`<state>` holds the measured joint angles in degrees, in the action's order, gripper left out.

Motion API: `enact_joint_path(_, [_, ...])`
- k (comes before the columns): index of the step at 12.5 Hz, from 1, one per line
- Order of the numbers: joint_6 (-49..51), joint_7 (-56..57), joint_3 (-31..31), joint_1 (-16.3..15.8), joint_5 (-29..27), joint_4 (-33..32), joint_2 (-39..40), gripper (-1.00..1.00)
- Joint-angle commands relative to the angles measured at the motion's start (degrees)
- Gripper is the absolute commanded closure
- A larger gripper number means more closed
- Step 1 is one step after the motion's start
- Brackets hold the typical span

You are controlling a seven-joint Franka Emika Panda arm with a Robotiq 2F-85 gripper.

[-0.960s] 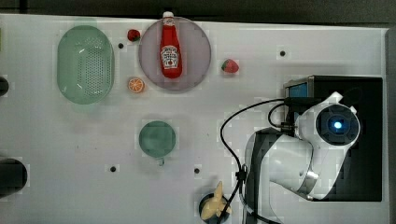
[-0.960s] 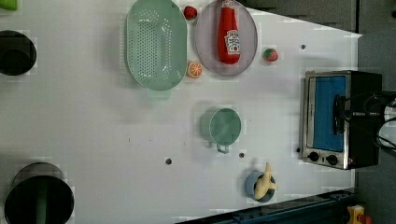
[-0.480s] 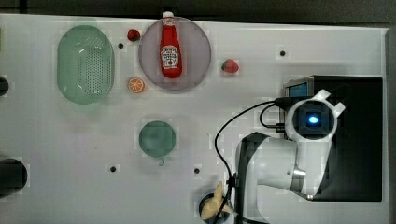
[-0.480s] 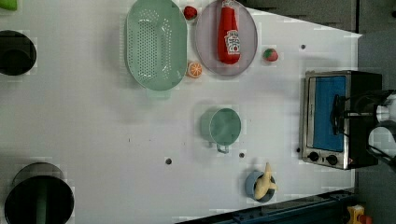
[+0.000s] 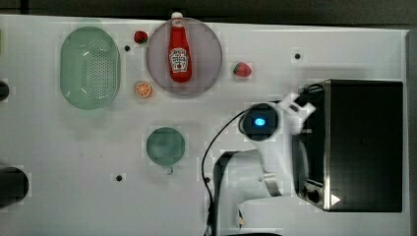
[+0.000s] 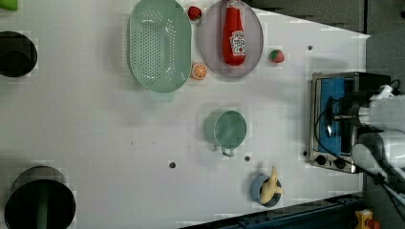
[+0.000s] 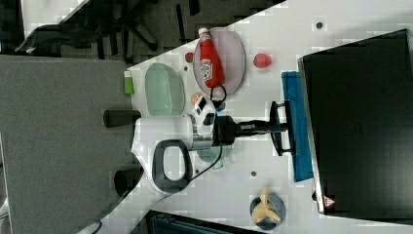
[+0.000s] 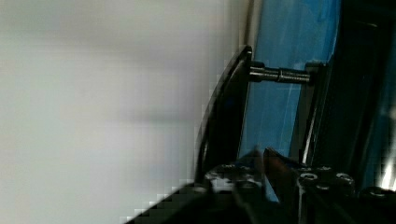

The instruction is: Flap open oven.

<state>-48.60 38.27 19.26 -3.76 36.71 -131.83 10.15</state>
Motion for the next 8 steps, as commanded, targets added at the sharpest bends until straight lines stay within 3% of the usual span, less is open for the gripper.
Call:
enact_joint_path(1, [1.1,-16.9,-3.0,-4.1,6.2,-1.6,4.1,0.65])
enact_joint_path(5, [1.2,-30.3,-5.6,-5.7,10.5,-0.1,11.0,0.65])
enact_joint_path(8, [0.7,-31.7,-6.2,-7.0,11.1,2.8,16.6,0.65])
